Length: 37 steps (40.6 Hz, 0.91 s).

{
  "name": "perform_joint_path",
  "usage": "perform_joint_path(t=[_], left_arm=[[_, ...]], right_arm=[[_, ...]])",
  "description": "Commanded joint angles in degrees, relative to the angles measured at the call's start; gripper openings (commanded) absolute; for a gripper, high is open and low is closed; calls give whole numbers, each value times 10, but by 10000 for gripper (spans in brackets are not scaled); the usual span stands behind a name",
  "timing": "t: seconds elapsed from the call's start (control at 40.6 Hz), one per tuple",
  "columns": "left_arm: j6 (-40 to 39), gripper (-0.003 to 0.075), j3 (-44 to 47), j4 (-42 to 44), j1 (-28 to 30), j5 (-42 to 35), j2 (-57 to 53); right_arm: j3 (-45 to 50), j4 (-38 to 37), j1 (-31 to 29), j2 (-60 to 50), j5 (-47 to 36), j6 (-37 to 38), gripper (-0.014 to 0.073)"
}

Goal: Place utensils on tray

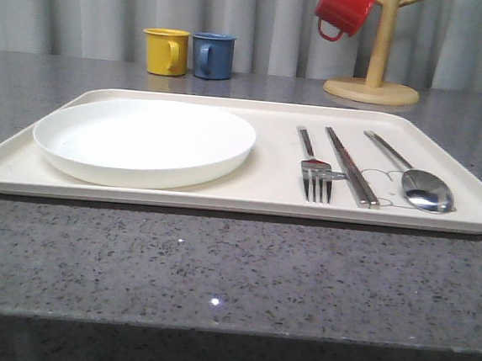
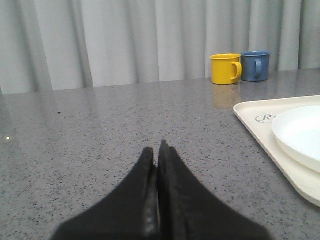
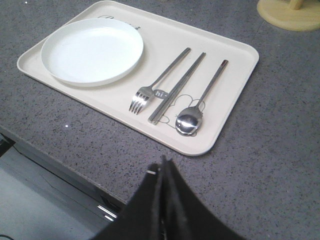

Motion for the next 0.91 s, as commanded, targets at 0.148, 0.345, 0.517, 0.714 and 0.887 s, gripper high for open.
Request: perform_joint_path(t=[0.148, 0.345, 0.517, 0.714, 0.887], left_arm=[[0, -18, -2, -6, 0, -48, -14], [0, -18, -2, -6, 0, -48, -14], [0, -18, -2, -6, 0, -48, -14], [0, -18, -2, -6, 0, -48, -14], [0, -18, -2, -6, 0, -48, -14]], right_arm=[[107, -19, -65, -87, -191, -10, -122], [302, -18, -139, -189, -390, -10, -122], [418, -18, -146, -235, -496, -10, -122], [486, -17, -146, -249, -578, -10, -122], [485, -17, -146, -248, -573, -10, -122]])
